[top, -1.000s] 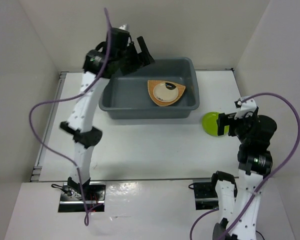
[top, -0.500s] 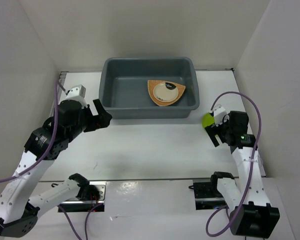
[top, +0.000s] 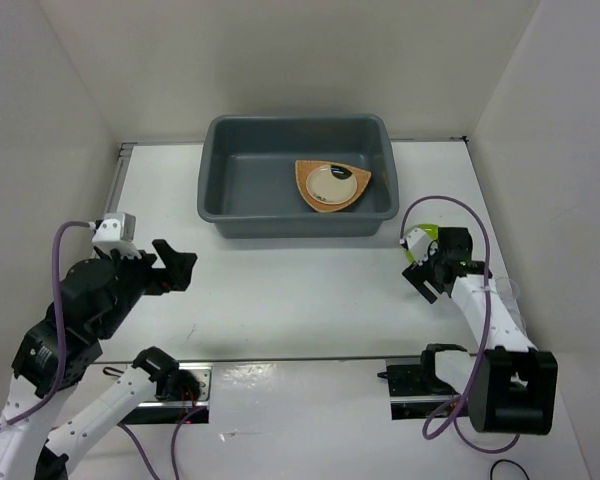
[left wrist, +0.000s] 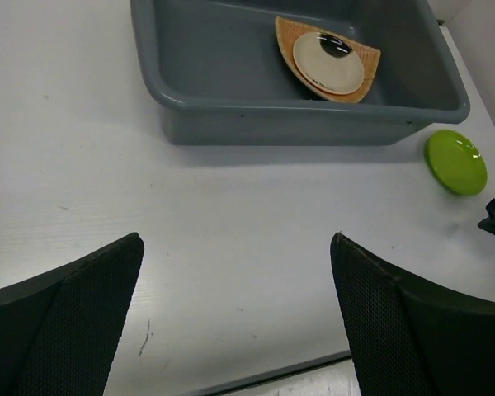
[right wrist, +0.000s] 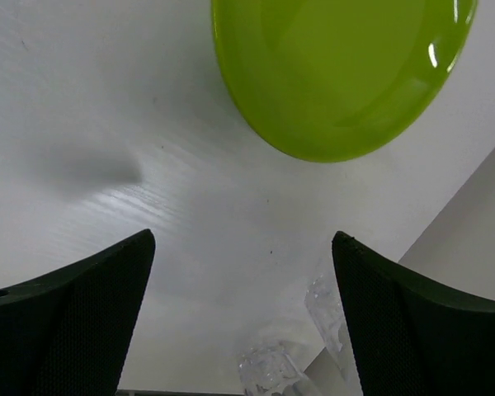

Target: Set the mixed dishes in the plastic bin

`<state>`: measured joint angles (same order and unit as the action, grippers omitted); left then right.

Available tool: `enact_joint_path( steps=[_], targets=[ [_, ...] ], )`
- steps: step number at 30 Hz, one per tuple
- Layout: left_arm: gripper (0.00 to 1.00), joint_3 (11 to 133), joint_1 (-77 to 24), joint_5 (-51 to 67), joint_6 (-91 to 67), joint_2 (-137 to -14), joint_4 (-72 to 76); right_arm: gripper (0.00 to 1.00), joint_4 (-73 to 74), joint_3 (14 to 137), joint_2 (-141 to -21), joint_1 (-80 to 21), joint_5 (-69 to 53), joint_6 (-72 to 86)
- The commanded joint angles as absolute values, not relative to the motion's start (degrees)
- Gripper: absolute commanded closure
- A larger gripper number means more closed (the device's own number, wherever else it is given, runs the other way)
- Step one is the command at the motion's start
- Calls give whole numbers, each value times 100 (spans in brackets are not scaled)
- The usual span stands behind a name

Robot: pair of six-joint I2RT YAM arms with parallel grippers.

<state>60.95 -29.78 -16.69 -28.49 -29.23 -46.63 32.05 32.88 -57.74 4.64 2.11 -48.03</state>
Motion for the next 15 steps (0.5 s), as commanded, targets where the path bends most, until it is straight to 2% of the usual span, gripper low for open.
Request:
enact_joint_path(
  steps=[1, 7, 12, 15],
  targets=[
    [0, 6021, -2962, -1863, -2716, -2997, -4403, 8, 2514, 3472, -6265, 308, 474, -5036],
    [0, 6021, -2962, -2152, -2838, -2936, -4456, 7, 2110, 3700, -7224, -78, 782, -4729],
    [0, 5968, -2962, -2276, -2892, -2813, -4456, 17, 1697, 3700, -7917, -457, 1186, -4466],
    [0, 5968, -2962, -2329, -2892, -2760, -4456, 18, 1548, 3647, -8094, -510, 1257, -4316]
  ],
)
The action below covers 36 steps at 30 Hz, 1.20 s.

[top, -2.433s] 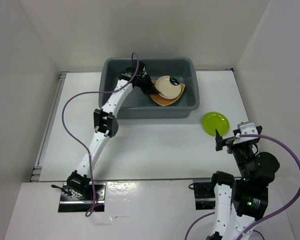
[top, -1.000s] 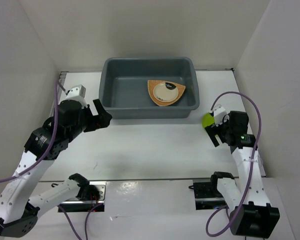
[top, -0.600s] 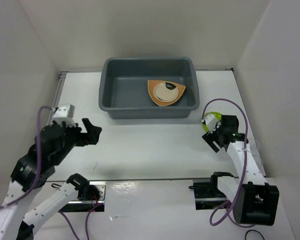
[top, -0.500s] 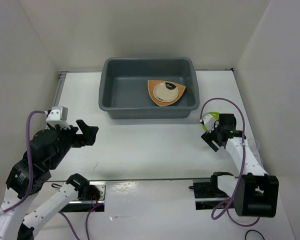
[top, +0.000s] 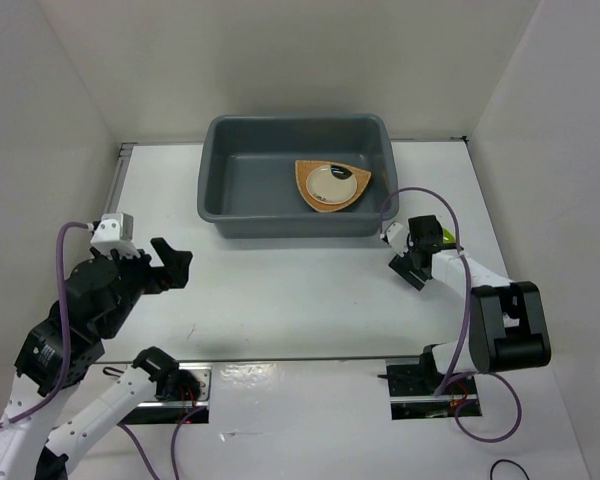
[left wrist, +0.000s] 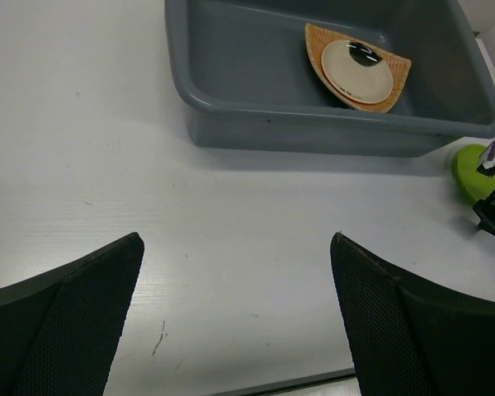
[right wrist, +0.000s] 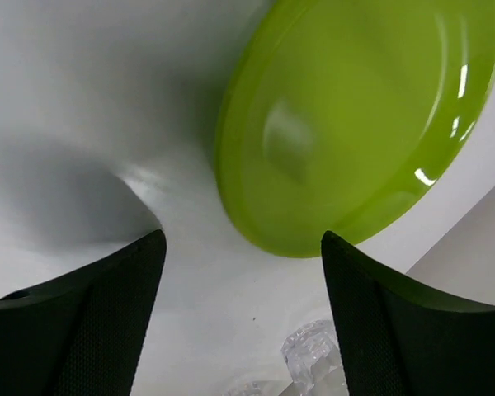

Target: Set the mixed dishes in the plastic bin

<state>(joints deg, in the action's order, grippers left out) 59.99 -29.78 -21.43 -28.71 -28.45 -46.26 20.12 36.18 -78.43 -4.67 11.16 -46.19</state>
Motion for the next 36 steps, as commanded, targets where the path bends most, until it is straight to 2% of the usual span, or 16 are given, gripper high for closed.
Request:
enact_joint_path(
  steps=[1, 5, 13, 16, 23, 25, 27, 30, 36],
  targets=[
    [0, 5968, -2962, -2329, -2892, -2760, -4456, 20, 1469, 3647, -8147, -510, 1257, -4315],
    [0, 5968, -2962, -2382, -2944, -2760, -4456, 24, 1415, 3647, -8200, -510, 1362, -4254],
    [0, 5968, -2962, -2496, -2997, -2646, -4456, 41, 1292, 3700, -8314, -563, 1415, -4254],
    [0, 5916, -2962, -2557, -2997, -2541, -4456, 51, 1344, 3752, -8367, -563, 1363, -4254],
    [0, 5915, -2962, -2558, -2997, -2487, -4456, 81, 1337, 3753, -8481, -624, 1362, -4096],
    [0, 5915, -2962, -2558, -2997, -2487, -4456, 93, 1336, 3753, -8481, -686, 1502, -4025],
    [0, 5915, -2962, -2558, -2997, -2487, -4456, 100, 1336, 3753, -8534, -756, 1573, -3973],
    [0, 5915, -2962, -2610, -2997, -2487, -4456, 100, 1458, 3753, -8333, -809, 1635, -3973],
    [0, 5915, -2962, -2610, -2997, -2487, -4456, 100, 2318, 4156, -6998, -923, 1635, -4025]
  ],
)
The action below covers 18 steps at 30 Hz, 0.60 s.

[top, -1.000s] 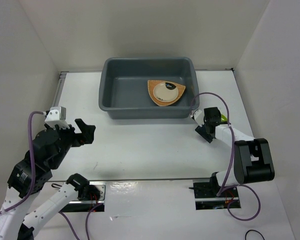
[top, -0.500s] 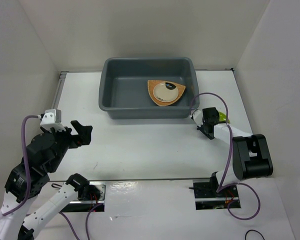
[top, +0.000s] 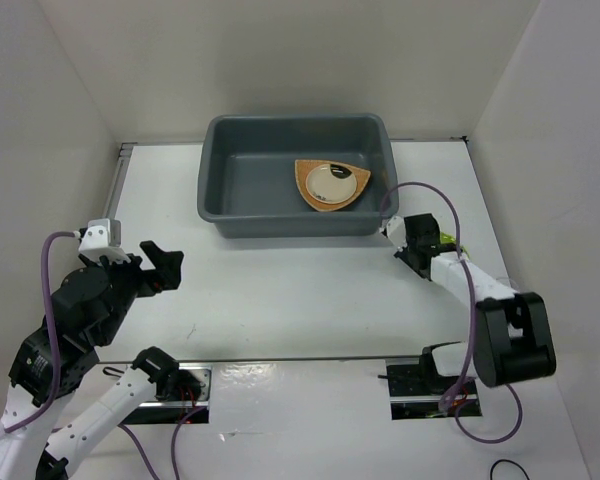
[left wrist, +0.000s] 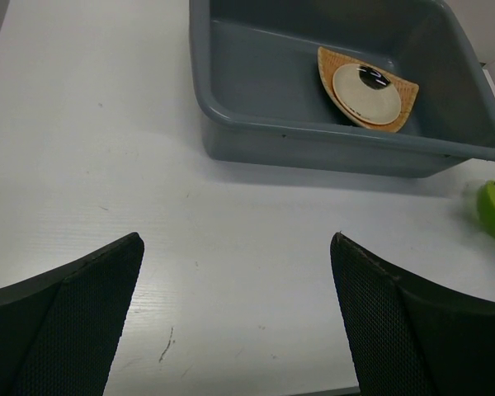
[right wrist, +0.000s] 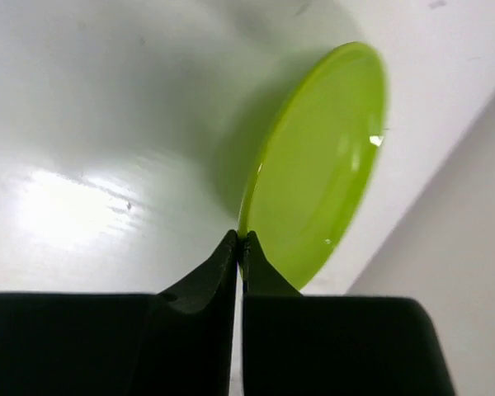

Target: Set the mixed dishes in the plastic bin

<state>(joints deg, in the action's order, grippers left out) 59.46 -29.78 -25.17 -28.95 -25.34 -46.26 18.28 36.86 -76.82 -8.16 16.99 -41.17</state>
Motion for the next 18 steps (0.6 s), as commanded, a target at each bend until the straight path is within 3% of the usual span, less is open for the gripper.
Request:
enact_joint_path(
  steps=[1, 7, 15, 18],
  targets=[
    [0, 5915, -2962, -2610, -2997, -2487, -4456, 100, 2407, 4418, -6648, -975, 1704, -4025],
    [0, 5915, -2962, -2610, -2997, -2487, -4456, 100, 3637, 6079, -6584, -976, 1705, -3814],
    [0, 5915, -2962, -2610, -2997, -2487, -4456, 100, 3586, 6915, -6214, -1317, 1898, -4367],
    [0, 5915, -2962, -2663, -2997, -2487, -4456, 100, 3735, 7712, -6852, -1432, 1654, -4368]
  ],
)
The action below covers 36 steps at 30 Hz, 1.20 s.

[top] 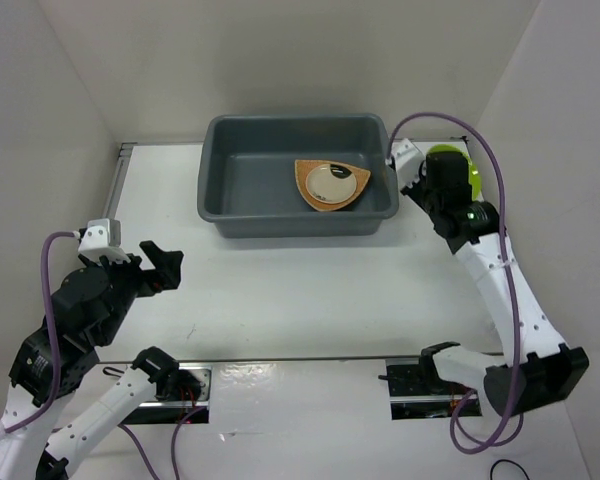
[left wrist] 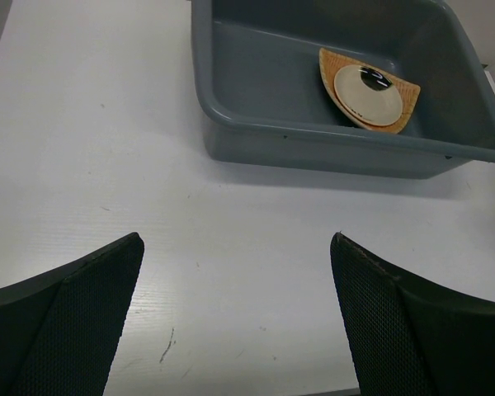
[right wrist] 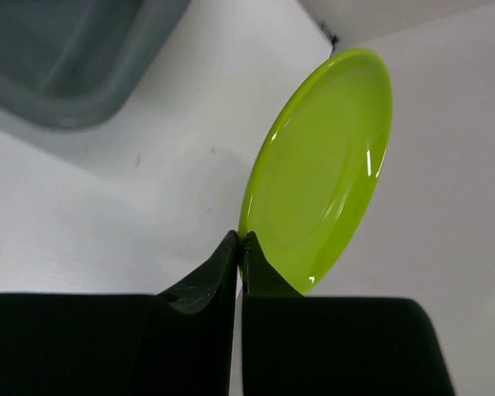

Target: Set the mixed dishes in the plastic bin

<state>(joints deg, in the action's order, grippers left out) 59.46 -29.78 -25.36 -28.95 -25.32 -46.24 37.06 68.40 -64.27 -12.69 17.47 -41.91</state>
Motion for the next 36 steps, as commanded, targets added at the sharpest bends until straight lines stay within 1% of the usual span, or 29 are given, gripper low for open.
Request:
enact_joint_path(
  steps=[1, 3, 6, 9, 12, 14, 20, 25, 31, 36],
  targets=[
    [0, 5863, -2962, -2663, -2997, -2487, -4456, 100, 3822, 7926, -7029, -1485, 1557, -4281],
    [0, 5862, -2962, -2663, -2997, -2487, -4456, 100, 3946, 8391, -7494, -1564, 1389, -4228],
    [0, 5862, -2962, -2663, -2997, -2487, -4403, 100, 3946, 8771, -8066, -1810, 1336, -4367],
    [0, 5862, -2962, -2715, -2997, -2487, -4403, 100, 3868, 8824, -8488, -2319, 1694, -4692],
    [0, 5862, -2962, -2786, -2997, -2487, -4403, 100, 3701, 8824, -8945, -3100, 2038, -4956],
    [0, 5862, -2962, -2839, -2997, -2487, -4403, 100, 3500, 8824, -9236, -3269, 2231, -5053],
    [0, 5810, -2962, -2839, -2997, -2628, -4351, 100, 3428, 9754, -10772, -3383, 1943, -5001],
    [0, 5810, -2962, -2839, -2944, -2576, -4351, 100, 3323, 10335, -11678, -3437, 1837, -4949],
    [0, 5810, -2962, -2787, -2892, -2583, -4298, 100, 3322, 10924, -12540, -3437, 1775, -4896],
    [0, 5810, -2962, -2733, -2892, -2646, -4298, 100, 3252, 10978, -12779, -3437, 1890, -4896]
  ],
)
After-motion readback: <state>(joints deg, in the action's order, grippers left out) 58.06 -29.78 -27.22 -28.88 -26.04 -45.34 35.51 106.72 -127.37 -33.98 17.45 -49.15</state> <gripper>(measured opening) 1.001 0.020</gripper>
